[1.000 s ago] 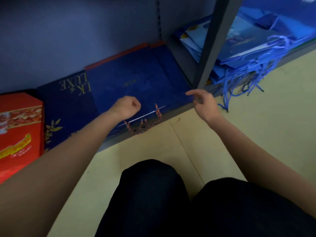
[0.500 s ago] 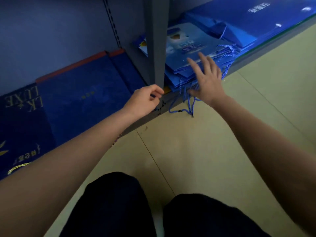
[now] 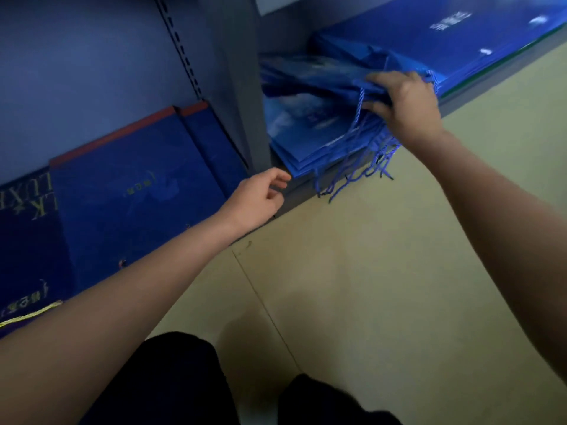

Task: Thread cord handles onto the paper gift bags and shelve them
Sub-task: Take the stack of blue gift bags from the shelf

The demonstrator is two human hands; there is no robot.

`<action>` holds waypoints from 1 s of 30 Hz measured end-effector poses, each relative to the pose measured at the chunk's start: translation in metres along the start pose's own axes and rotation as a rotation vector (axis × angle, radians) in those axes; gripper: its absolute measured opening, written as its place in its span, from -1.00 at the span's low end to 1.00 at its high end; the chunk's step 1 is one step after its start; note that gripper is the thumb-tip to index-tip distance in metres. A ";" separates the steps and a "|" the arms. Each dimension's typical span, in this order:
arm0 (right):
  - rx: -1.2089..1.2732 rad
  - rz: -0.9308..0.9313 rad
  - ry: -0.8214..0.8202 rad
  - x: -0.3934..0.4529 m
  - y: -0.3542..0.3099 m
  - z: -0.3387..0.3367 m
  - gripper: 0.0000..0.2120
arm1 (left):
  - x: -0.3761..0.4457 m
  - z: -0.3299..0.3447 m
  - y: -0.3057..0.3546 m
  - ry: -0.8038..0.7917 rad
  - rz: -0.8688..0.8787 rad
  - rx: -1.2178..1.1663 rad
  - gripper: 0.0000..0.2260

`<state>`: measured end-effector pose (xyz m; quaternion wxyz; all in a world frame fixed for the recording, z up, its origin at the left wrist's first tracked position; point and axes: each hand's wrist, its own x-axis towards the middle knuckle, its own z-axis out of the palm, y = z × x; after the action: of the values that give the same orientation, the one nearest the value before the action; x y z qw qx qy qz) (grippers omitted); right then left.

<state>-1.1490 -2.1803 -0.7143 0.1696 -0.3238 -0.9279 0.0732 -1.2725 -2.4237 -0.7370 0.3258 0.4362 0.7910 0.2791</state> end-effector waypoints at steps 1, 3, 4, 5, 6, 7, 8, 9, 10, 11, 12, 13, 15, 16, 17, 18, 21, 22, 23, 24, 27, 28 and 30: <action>0.027 0.028 0.040 0.002 0.003 -0.008 -0.56 | 0.003 0.004 0.004 0.011 0.007 -0.008 -0.68; 0.060 0.074 0.089 0.004 0.006 -0.015 -0.57 | 0.006 0.011 0.011 0.058 0.018 -0.011 -0.64; 0.073 0.087 0.091 0.004 0.005 -0.016 -0.57 | 0.007 0.014 0.014 0.085 0.017 -0.005 -0.63; 0.081 0.089 0.085 0.003 0.005 -0.014 -0.57 | 0.009 0.017 0.015 0.107 0.013 0.010 -0.62; 0.072 0.081 0.074 0.002 0.005 -0.012 -0.57 | 0.010 0.019 0.016 0.120 0.010 0.049 -0.60; 0.045 0.063 0.056 0.001 0.004 -0.010 -0.55 | 0.013 0.022 0.018 0.124 0.015 0.110 -0.58; 0.016 0.031 0.026 0.000 0.003 -0.007 -0.53 | 0.015 0.024 0.020 0.135 0.027 0.149 -0.57; 0.000 -0.016 -0.020 -0.002 0.003 -0.004 -0.49 | 0.019 0.025 0.023 0.171 0.039 0.138 -0.56; -0.003 -0.073 -0.096 -0.004 0.006 -0.001 -0.44 | 0.023 0.025 0.028 0.233 0.037 0.075 -0.56; -0.010 -0.133 -0.191 -0.007 0.009 0.003 -0.38 | 0.027 0.025 0.035 0.298 0.024 -0.002 -0.55; -0.028 -0.171 -0.285 -0.011 0.015 0.007 -0.34 | 0.030 0.026 0.040 0.342 0.028 -0.029 -0.54; -0.055 -0.173 -0.346 -0.017 0.022 0.011 -0.31 | 0.031 0.027 0.044 0.349 0.049 0.003 -0.53; -0.041 -0.068 -0.322 -0.029 0.042 0.018 -0.28 | 0.037 0.031 0.045 0.277 0.110 0.133 -0.51; 0.025 0.025 -0.256 -0.035 0.052 0.020 -0.28 | 0.041 0.033 0.045 0.241 0.123 0.206 -0.51; 0.130 0.144 -0.195 -0.040 0.061 0.021 -0.29 | 0.049 0.034 0.046 0.217 0.133 0.277 -0.51; 0.260 0.273 -0.162 -0.043 0.068 0.020 -0.30 | 0.057 0.035 0.049 0.205 0.142 0.347 -0.51; 0.620 0.537 -0.165 -0.047 0.084 0.024 -0.32 | 0.090 0.041 0.070 0.150 0.146 0.538 -0.43; 0.683 0.562 -0.154 -0.045 0.086 0.025 -0.32 | 0.100 0.044 0.078 0.110 0.135 0.570 -0.37; 0.752 0.580 -0.141 -0.042 0.087 0.027 -0.33 | 0.111 0.048 0.084 0.067 0.111 0.587 -0.32; 0.815 0.594 -0.137 -0.038 0.088 0.027 -0.33 | 0.121 0.051 0.090 0.019 0.073 0.605 -0.27; 0.841 0.586 -0.206 -0.028 0.085 0.028 -0.39 | 0.134 0.055 0.099 -0.079 -0.035 0.734 -0.28; 0.799 0.567 -0.222 -0.028 0.083 0.028 -0.42 | 0.133 0.055 0.098 -0.074 -0.033 0.770 -0.34; 0.746 0.538 -0.225 -0.033 0.078 0.031 -0.49 | 0.125 0.052 0.093 -0.064 0.004 0.760 -0.46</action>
<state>-1.0906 -2.1410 -0.7714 0.1479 -0.4597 -0.7342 0.4773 -1.2367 -2.2631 -0.7361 0.1646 0.5360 0.8266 -0.0472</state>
